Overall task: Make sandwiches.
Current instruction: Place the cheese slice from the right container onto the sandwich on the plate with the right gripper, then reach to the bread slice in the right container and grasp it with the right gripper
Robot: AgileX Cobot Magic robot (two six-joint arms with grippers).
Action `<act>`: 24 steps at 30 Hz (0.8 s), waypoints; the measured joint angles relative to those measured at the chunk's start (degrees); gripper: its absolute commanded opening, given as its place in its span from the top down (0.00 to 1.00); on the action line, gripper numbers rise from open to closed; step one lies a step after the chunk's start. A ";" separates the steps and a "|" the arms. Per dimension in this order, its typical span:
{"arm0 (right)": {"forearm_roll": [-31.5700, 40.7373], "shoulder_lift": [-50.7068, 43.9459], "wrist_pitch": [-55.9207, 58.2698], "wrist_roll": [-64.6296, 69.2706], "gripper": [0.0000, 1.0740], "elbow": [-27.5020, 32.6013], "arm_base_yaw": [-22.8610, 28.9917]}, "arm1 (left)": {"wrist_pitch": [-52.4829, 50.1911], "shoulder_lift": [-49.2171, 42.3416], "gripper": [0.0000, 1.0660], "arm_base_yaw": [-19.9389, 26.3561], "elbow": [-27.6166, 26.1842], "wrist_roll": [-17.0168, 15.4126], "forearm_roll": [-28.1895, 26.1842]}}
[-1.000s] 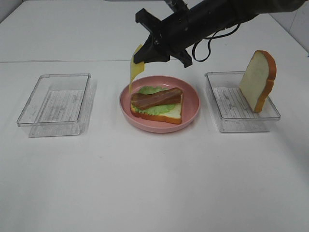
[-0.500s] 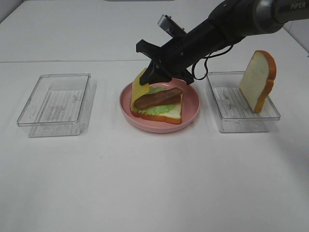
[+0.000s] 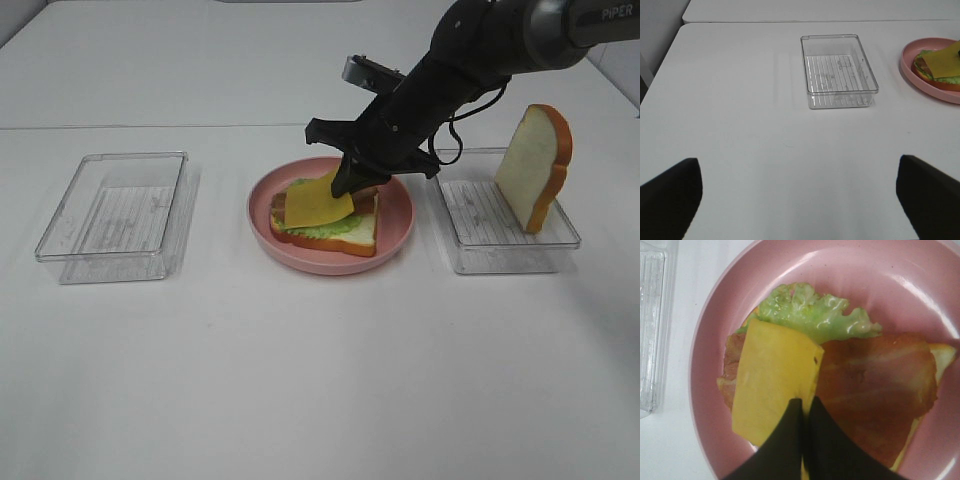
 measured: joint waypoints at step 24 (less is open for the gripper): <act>-8.65 -9.91 2.75 2.69 0.08 0.00 0.00 | 0.00 0.00 0.08 0.00 0.00 0.00 0.00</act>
